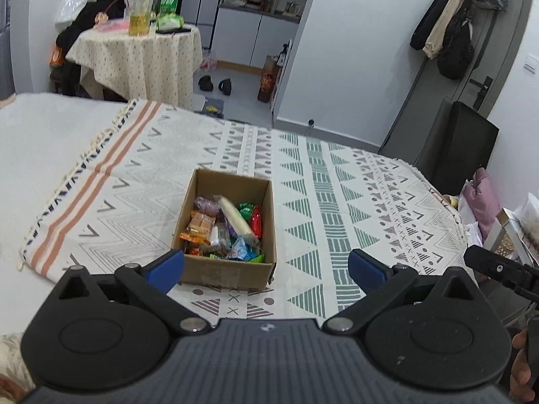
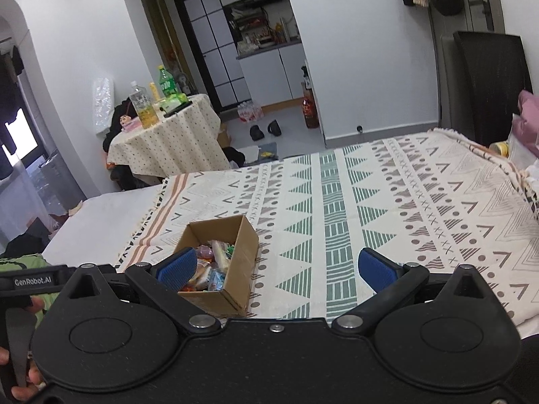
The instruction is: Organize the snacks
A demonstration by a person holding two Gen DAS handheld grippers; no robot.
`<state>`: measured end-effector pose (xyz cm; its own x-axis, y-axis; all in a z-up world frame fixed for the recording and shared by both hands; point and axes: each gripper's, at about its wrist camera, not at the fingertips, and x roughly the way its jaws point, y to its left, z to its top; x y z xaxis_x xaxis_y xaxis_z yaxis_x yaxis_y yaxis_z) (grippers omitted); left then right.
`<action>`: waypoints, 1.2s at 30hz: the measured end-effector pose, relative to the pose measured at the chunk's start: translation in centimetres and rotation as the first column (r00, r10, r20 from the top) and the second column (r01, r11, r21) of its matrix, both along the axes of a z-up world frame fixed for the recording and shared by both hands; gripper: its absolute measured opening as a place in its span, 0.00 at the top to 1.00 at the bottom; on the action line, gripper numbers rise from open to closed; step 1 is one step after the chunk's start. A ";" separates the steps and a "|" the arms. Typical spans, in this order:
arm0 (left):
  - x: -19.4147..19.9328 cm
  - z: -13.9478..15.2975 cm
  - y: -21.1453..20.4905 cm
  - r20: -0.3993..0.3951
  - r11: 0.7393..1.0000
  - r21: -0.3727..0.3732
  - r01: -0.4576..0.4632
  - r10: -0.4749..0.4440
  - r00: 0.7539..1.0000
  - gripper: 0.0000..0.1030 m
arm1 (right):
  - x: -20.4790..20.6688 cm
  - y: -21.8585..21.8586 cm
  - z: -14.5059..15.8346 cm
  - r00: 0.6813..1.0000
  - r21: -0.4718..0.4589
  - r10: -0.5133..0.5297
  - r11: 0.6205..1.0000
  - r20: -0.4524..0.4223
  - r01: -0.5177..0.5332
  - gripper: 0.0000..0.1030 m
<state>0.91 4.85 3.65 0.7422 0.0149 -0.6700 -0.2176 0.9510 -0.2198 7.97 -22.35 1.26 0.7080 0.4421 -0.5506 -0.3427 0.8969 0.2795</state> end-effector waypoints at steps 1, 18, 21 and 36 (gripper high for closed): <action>-0.2 0.3 -0.1 0.004 1.000 0.005 0.001 -0.001 1.000 0.00 | -0.3 -0.1 0.2 1.000 0.001 0.001 1.000 0.005 -0.001 0.00; -2.8 2.0 -1.1 0.022 0.998 0.067 0.016 -0.018 1.000 0.00 | -3.7 -0.7 1.9 0.998 -0.001 0.032 0.999 0.057 -0.032 0.00; -2.8 2.2 -1.2 0.024 0.997 0.069 0.022 -0.023 0.999 0.00 | -3.8 -0.7 1.9 0.998 0.001 0.033 0.999 0.056 -0.033 0.00; -2.7 1.4 -1.2 0.007 0.997 0.067 0.022 -0.023 1.000 0.00 | -3.5 -1.2 1.6 0.999 0.019 0.005 1.000 0.046 -0.006 0.00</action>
